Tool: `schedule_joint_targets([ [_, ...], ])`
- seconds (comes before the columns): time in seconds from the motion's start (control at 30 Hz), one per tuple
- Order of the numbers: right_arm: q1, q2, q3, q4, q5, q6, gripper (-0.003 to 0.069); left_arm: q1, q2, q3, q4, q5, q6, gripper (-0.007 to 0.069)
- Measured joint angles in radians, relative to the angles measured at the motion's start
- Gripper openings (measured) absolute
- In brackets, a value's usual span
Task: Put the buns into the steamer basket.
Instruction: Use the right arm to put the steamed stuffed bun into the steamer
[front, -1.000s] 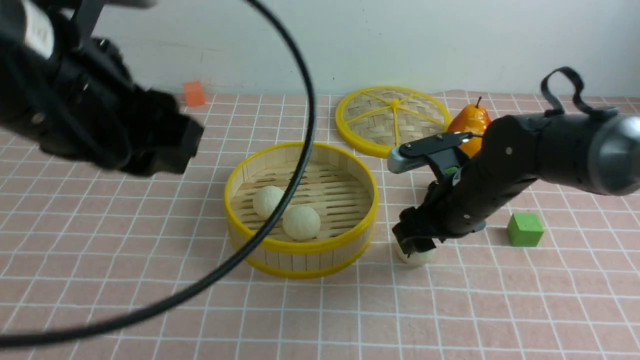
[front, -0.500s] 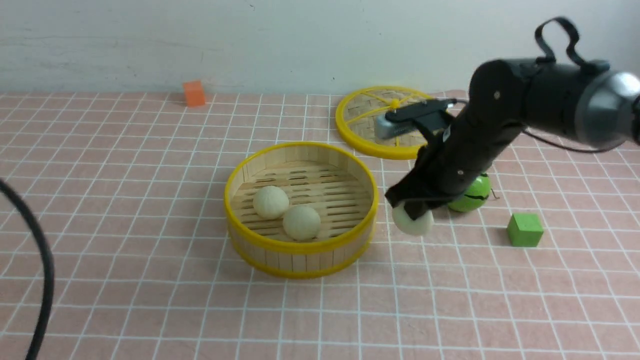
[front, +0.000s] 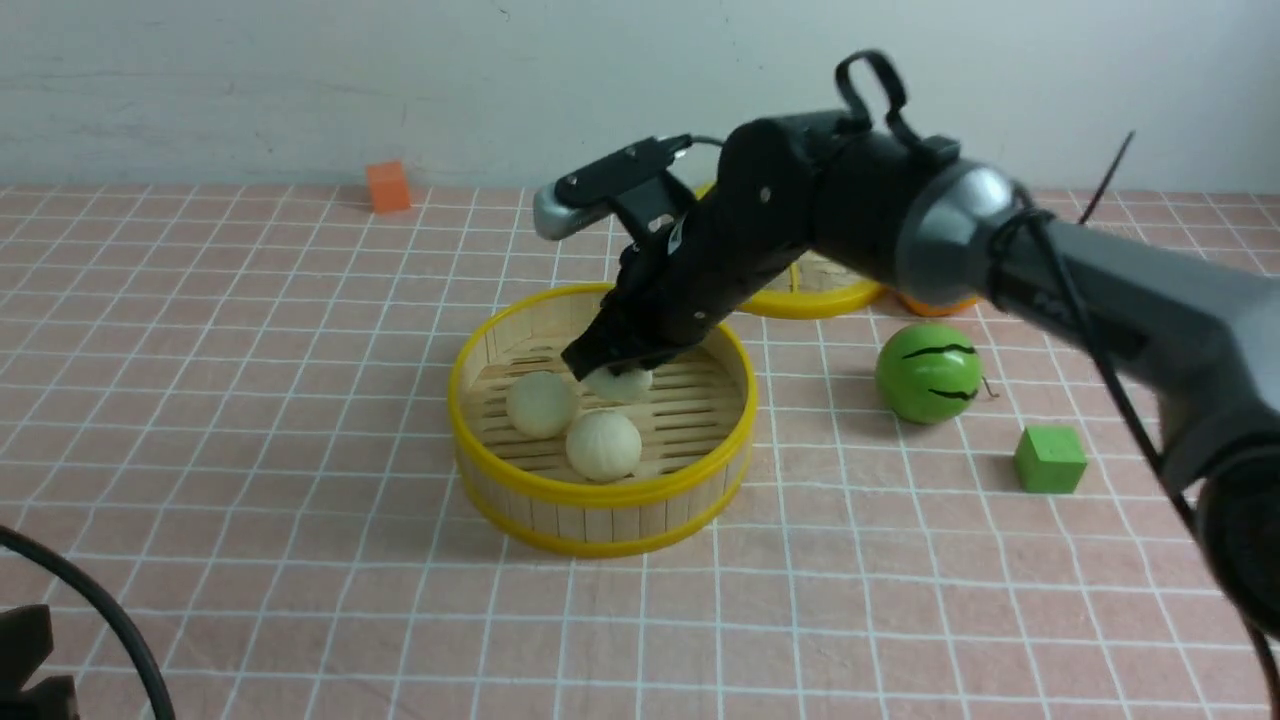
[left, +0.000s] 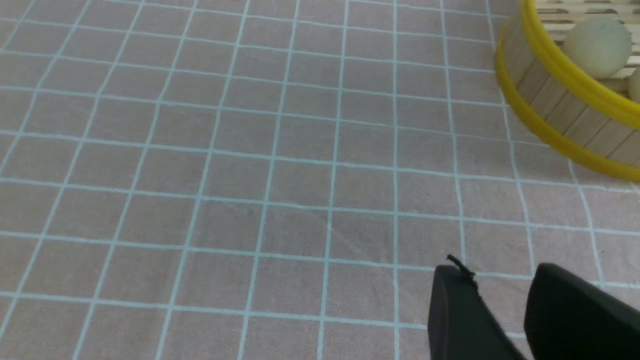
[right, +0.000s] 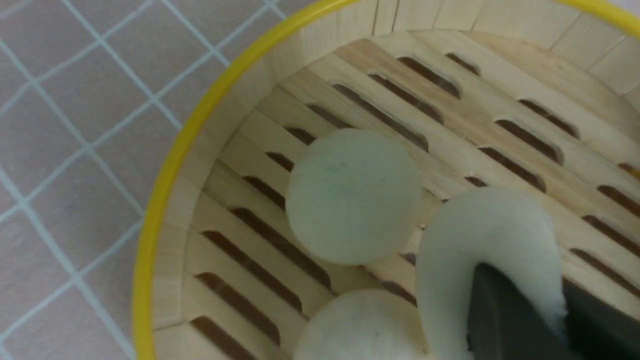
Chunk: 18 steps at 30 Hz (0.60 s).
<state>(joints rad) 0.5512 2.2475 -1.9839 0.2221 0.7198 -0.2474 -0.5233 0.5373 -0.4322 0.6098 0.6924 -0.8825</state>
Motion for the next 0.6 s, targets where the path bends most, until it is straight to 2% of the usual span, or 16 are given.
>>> schedule_joint_targets([
  [0.13, -0.001, 0.049, -0.008, -0.019, -0.043, -0.031, 0.0051, 0.0, 0.0, 0.003, 0.0, -0.012, -0.002, 0.0203],
  [0.17, -0.001, 0.059, -0.01, -0.019, -0.053, -0.035, 0.0101, 0.0, 0.0, 0.004, 0.001, -0.016, -0.002, 0.0204],
  [0.2, -0.001, 0.059, -0.01, -0.018, -0.055, -0.037, 0.0108, 0.0, 0.0, 0.004, 0.001, -0.017, -0.002, 0.0204],
  [0.23, -0.001, 0.06, -0.012, -0.017, -0.055, -0.038, 0.0153, 0.0, 0.0, 0.004, 0.004, -0.019, -0.002, 0.0205],
  [0.27, -0.001, 0.062, -0.014, -0.016, -0.055, -0.041, 0.0236, 0.0, 0.0, 0.004, 0.007, -0.022, -0.002, 0.0206],
  [0.33, -0.001, 0.064, -0.015, -0.016, -0.054, -0.04, 0.0352, 0.0, 0.0, 0.004, 0.007, -0.023, -0.002, 0.0209],
  [0.43, -0.001, 0.057, -0.017, -0.016, -0.047, -0.036, 0.0503, 0.0, 0.0, 0.004, 0.008, -0.024, -0.002, 0.0211],
  [0.47, -0.001, 0.054, -0.017, -0.016, -0.043, -0.035, 0.0522, 0.0, 0.0, 0.004, 0.008, -0.024, -0.002, 0.0212],
  [0.53, -0.001, 0.014, -0.046, -0.002, 0.006, -0.025, 0.0613, 0.0, 0.0, 0.004, 0.008, -0.024, -0.002, 0.0215],
  [0.6, -0.001, -0.021, -0.072, 0.003, 0.041, -0.021, 0.0631, 0.0, 0.0, 0.004, 0.008, -0.024, -0.002, 0.0216],
])
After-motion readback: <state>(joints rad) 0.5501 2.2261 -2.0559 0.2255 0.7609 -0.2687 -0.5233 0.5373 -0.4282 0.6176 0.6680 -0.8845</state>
